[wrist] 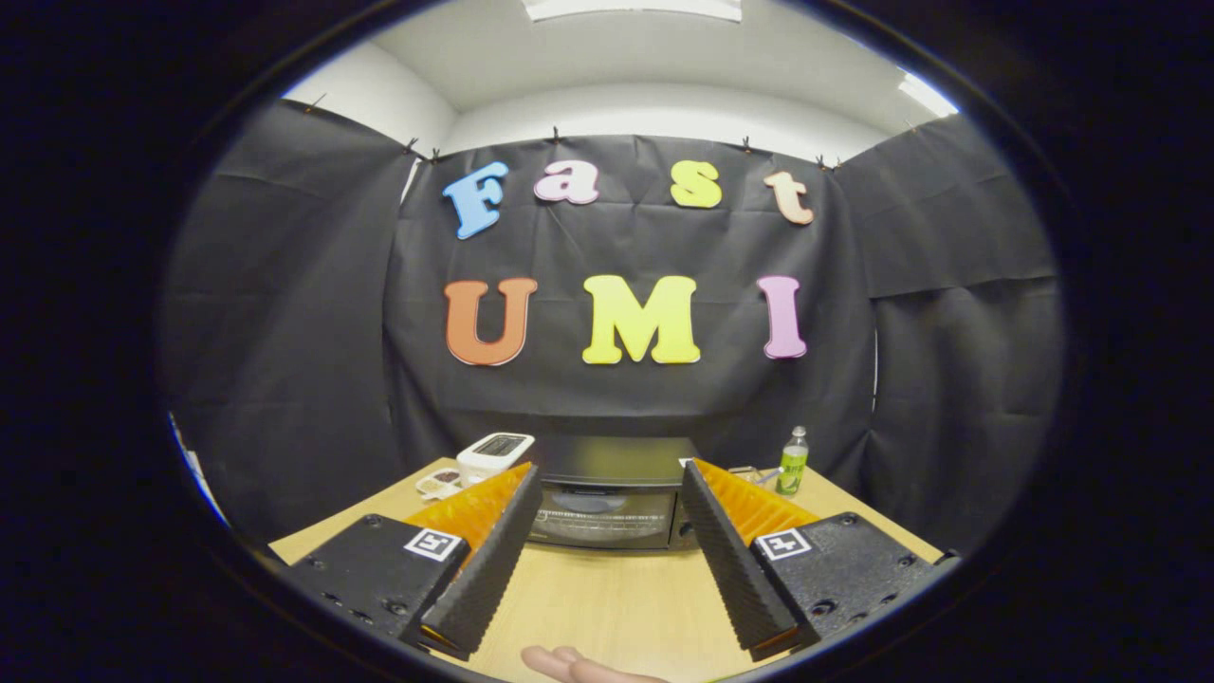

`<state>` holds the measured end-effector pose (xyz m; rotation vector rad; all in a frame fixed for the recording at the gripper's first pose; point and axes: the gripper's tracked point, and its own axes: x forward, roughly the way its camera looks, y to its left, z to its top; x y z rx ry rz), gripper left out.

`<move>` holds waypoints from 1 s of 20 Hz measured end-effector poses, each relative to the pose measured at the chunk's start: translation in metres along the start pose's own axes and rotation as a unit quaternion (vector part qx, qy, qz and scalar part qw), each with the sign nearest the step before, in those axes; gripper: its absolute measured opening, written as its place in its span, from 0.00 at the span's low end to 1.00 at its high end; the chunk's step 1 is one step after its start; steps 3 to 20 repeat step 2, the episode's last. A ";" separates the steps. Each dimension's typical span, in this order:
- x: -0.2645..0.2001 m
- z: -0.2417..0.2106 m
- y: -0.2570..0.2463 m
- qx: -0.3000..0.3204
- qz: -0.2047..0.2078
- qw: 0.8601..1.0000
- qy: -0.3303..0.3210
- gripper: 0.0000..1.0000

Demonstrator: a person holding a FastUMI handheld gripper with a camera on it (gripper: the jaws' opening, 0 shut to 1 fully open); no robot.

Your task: Open the toaster oven, put the food inside, and close the toaster oven door.

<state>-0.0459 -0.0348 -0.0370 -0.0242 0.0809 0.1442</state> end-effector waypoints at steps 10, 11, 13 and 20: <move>0.001 -0.002 -0.002 0.005 -0.003 1.000 0.002 0.98; 0.001 -0.002 -0.002 0.005 -0.003 1.000 0.002 0.98; 0.001 -0.002 -0.002 0.005 -0.003 1.000 0.002 0.98; 0.001 -0.002 -0.002 0.005 -0.003 1.000 0.002 0.98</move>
